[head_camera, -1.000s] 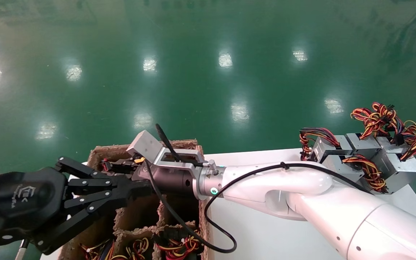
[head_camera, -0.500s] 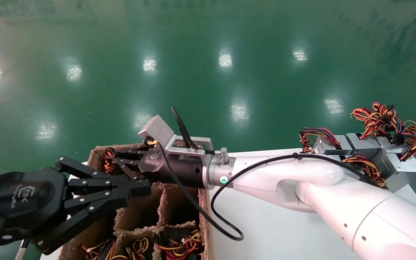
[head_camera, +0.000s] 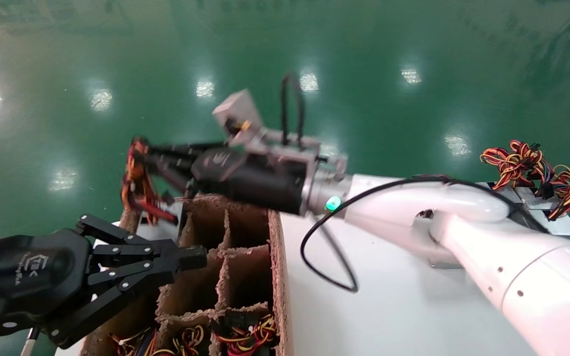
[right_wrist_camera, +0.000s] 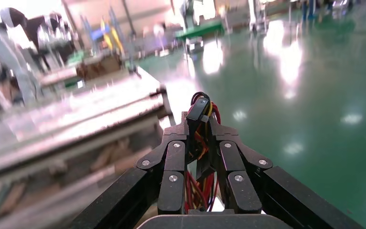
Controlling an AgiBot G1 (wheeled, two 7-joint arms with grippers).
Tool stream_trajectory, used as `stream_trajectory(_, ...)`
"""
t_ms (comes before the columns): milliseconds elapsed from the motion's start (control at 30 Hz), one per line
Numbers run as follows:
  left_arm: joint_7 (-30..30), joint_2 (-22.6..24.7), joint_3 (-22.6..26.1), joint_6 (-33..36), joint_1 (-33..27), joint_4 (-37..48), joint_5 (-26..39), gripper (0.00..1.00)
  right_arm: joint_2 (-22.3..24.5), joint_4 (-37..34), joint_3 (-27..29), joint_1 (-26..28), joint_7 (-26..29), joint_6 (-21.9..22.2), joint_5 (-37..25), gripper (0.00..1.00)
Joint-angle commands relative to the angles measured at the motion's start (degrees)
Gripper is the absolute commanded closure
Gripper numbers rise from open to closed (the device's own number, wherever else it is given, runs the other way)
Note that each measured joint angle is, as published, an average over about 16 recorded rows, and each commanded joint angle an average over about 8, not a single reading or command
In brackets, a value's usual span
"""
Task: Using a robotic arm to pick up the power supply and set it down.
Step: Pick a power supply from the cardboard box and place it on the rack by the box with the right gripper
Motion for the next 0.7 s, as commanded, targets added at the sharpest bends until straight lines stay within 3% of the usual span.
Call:
stream_trajectory(33, 0.00, 0.00, 0.00, 0.00, 0.00, 0.00, 0.00, 1.00, 0.16, -1.15, 0.98, 0.33, 0.72, -1.89, 1.71, 1.00)
stream_trajectory(367, 0.00, 0.00, 0.00, 0.00, 0.00, 0.00, 0.00, 1.00, 1.35, -8.72, 6.13, 3.23, 1.23, -14.19, 8.99, 1.00)
stream_trajectory(533, 0.00, 0.00, 0.00, 0.00, 0.00, 0.00, 0.00, 1.00, 2.64, -12.19, 8.12, 5.09, -0.39, -16.39, 11.31, 1.00)
stream_trajectory(700, 0.00, 0.00, 0.00, 0.00, 0.00, 0.00, 0.00, 1.00, 5.01, -14.60, 9.29, 6.41, -2.38, -15.72, 12.48, 1.00)
